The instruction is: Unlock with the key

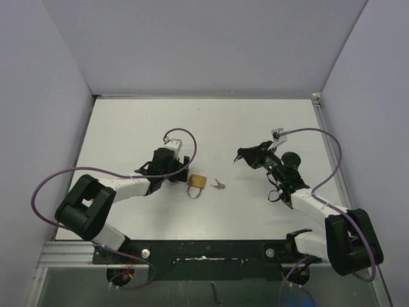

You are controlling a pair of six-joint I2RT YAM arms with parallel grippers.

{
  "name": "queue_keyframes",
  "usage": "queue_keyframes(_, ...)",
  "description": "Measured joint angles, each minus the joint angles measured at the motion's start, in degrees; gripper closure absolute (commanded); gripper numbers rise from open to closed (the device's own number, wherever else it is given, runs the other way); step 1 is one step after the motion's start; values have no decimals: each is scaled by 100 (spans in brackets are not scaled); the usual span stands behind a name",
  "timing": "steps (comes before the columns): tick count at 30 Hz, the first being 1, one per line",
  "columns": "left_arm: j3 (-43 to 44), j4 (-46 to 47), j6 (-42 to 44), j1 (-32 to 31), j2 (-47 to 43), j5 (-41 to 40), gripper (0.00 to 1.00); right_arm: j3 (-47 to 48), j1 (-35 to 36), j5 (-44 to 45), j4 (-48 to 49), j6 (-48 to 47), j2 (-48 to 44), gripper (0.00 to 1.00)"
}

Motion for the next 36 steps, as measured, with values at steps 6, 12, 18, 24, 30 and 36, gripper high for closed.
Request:
queue_keyframes(6,33,-2,81,-22,181,17,9,13,0,-31,0,2,0,100)
queue_keyframes(12,146,0,133,-22,378,22,16,17,0,-39,0,2,0,100)
queue_keyframes(18,210,-2,221,-22,476,22,28,22,0,-42,0,0,0,100)
queue_keyframes(24,256,2,238,-24,529,74,43,24,0,-42,0,0,0,100)
queue_keyframes(30,282,-11,284,-22,562,107,74,48,0,-46,0,0,17,100)
queue_keyframes(36,323,11,361,-22,599,144,100,74,0,-68,2,-2,59,100)
